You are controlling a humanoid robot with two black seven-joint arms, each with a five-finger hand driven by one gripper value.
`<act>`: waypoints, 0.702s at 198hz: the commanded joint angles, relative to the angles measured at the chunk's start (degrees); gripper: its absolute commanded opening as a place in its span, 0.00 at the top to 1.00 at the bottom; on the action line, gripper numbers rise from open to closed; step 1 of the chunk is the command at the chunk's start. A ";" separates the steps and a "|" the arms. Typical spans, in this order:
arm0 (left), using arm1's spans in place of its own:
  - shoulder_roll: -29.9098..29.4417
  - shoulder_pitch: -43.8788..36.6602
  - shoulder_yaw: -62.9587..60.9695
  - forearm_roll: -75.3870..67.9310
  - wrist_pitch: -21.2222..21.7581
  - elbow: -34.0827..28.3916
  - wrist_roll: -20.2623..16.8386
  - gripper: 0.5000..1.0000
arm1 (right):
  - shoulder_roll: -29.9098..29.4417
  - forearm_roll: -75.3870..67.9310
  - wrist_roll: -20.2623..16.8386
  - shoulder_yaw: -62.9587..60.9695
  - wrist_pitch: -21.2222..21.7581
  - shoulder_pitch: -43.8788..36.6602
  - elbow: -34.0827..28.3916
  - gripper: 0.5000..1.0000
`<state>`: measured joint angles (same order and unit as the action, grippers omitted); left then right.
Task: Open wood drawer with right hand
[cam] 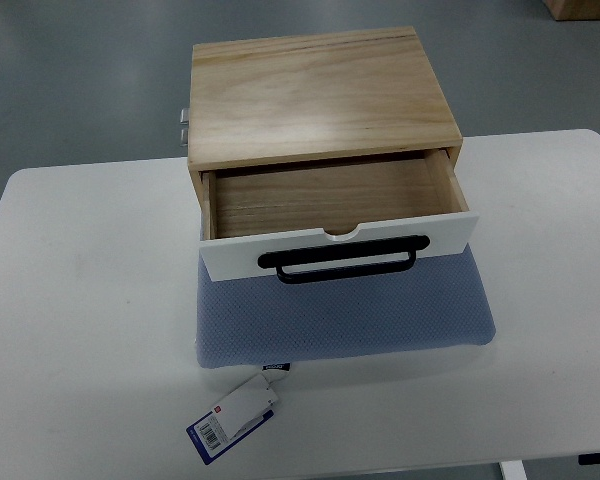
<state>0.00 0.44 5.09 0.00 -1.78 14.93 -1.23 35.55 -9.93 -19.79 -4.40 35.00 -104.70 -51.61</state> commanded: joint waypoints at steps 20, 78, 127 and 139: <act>0.00 0.00 0.01 0.00 0.02 0.19 0.00 0.00 | -0.49 -0.01 4.14 -23.19 0.00 18.48 11.89 0.11; 0.00 0.00 -0.17 -0.08 0.02 0.36 0.09 0.00 | -10.95 -0.09 16.36 -51.23 -6.08 38.78 28.32 0.11; 0.00 0.00 -0.26 -0.08 0.02 0.10 0.09 0.00 | -19.82 -0.09 18.11 -60.63 -5.99 46.86 31.57 0.11; 0.00 0.00 -0.26 -0.08 0.11 0.10 0.09 0.00 | -20.70 -0.09 18.91 -61.78 -5.90 47.92 31.57 0.11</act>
<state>0.00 0.43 4.85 -0.16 -1.75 15.19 -1.13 16.95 -10.03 -2.08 -63.70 29.03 -59.32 -20.21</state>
